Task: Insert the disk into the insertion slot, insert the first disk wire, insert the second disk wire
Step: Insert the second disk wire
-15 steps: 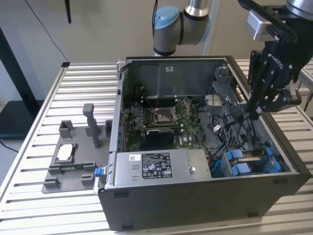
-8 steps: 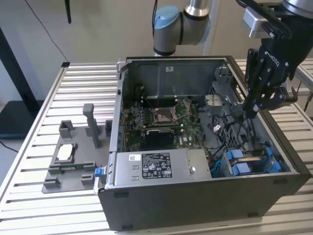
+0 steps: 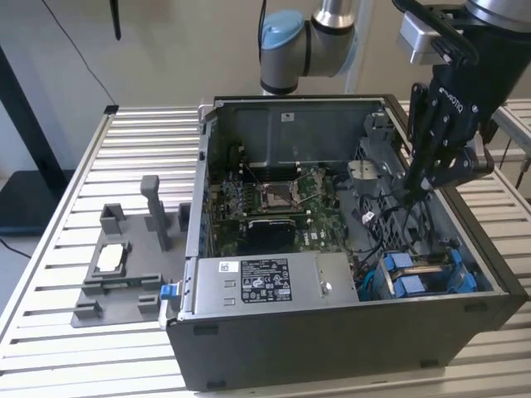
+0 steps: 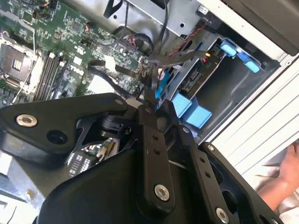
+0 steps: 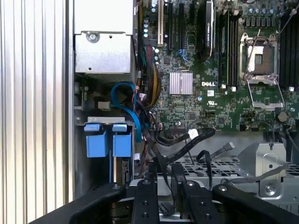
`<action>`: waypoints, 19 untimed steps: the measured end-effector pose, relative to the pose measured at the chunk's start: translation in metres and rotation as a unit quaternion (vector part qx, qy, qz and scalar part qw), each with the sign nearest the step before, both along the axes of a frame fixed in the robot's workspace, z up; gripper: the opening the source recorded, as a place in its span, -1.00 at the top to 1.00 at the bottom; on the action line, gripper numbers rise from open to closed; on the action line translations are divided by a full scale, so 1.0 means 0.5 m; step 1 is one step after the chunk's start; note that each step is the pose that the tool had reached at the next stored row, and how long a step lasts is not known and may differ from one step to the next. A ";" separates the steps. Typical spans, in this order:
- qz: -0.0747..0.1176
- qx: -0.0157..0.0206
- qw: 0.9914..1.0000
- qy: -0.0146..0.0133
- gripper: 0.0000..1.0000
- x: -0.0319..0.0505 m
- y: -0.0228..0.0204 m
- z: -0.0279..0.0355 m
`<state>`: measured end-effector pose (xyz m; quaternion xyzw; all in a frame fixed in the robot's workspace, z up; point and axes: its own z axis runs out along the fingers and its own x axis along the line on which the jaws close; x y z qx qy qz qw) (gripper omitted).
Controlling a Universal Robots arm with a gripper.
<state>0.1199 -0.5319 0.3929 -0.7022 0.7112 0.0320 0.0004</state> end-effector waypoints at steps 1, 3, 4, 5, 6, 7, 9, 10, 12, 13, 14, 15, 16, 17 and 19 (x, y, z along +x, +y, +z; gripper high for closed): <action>0.000 -0.002 1.000 0.000 0.46 -0.003 0.0000 0.000; 0.001 -0.006 1.000 0.000 0.46 -0.009 0.0001 0.000; 0.001 -0.008 1.000 0.000 0.46 -0.012 0.0002 0.000; 0.002 -0.011 1.000 0.000 0.46 -0.015 0.0007 0.000; 0.002 -0.013 1.000 0.000 0.46 -0.017 0.0018 -0.001; 0.003 -0.015 1.000 0.000 0.46 -0.019 0.0034 -0.001; 0.006 -0.016 1.000 -0.002 0.46 -0.022 0.0078 -0.003; 0.008 -0.016 1.000 -0.004 0.46 -0.023 0.0099 -0.004; 0.010 -0.016 1.000 -0.008 0.46 -0.025 0.0139 -0.006; 0.012 -0.017 1.000 -0.010 0.46 -0.027 0.0155 -0.007; 0.013 -0.016 1.000 -0.011 0.46 -0.028 0.0164 -0.007; 0.014 -0.017 1.000 -0.011 0.46 -0.030 0.0166 -0.008; 0.015 -0.017 1.000 -0.011 0.46 -0.032 0.0166 -0.008; 0.015 -0.017 1.000 -0.011 0.46 -0.035 0.0167 -0.008; 0.018 -0.018 1.000 -0.011 0.46 -0.041 0.0166 -0.008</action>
